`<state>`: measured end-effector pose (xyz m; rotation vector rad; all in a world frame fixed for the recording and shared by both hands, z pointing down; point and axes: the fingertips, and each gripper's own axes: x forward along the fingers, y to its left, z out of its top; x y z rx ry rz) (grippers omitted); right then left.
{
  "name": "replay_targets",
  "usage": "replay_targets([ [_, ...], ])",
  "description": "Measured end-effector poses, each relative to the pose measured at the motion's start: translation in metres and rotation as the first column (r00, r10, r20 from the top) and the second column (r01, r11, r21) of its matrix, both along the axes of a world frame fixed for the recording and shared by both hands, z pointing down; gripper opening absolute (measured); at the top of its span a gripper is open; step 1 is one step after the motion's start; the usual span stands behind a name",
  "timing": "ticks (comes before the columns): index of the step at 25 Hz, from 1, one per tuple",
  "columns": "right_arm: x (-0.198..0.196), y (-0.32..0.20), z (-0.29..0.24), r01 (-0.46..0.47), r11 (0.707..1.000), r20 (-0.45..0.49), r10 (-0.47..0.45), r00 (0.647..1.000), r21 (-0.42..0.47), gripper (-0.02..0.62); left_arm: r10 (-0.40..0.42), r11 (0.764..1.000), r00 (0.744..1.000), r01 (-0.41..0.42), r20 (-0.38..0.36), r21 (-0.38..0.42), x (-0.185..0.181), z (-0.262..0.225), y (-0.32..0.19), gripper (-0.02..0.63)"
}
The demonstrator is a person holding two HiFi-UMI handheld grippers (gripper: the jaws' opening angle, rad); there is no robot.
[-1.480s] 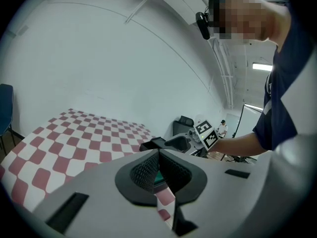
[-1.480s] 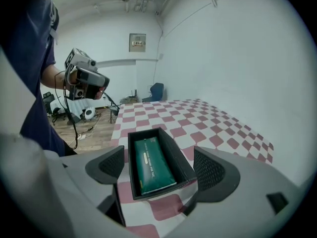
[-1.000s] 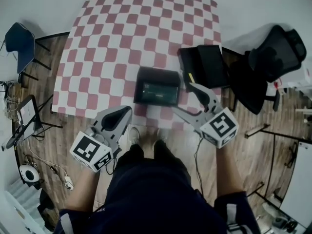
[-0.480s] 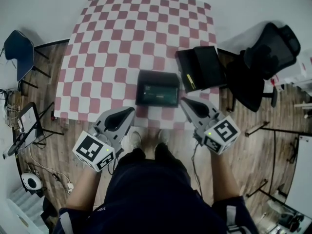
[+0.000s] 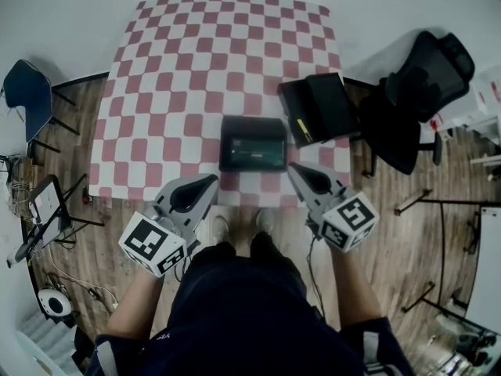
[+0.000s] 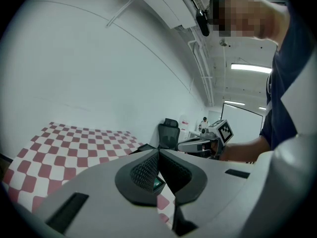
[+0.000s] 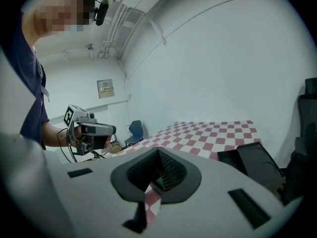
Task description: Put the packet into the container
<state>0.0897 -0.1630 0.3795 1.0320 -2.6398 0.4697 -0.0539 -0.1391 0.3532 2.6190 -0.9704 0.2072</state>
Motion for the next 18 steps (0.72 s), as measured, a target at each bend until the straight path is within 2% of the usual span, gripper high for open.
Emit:
replay_targets([
  [18, -0.012, 0.006, 0.027, 0.004, 0.998, -0.023, -0.005, 1.0, -0.068, 0.015, 0.001, 1.0, 1.0, -0.001, -0.008, -0.009, -0.007, 0.005, 0.004, 0.026],
])
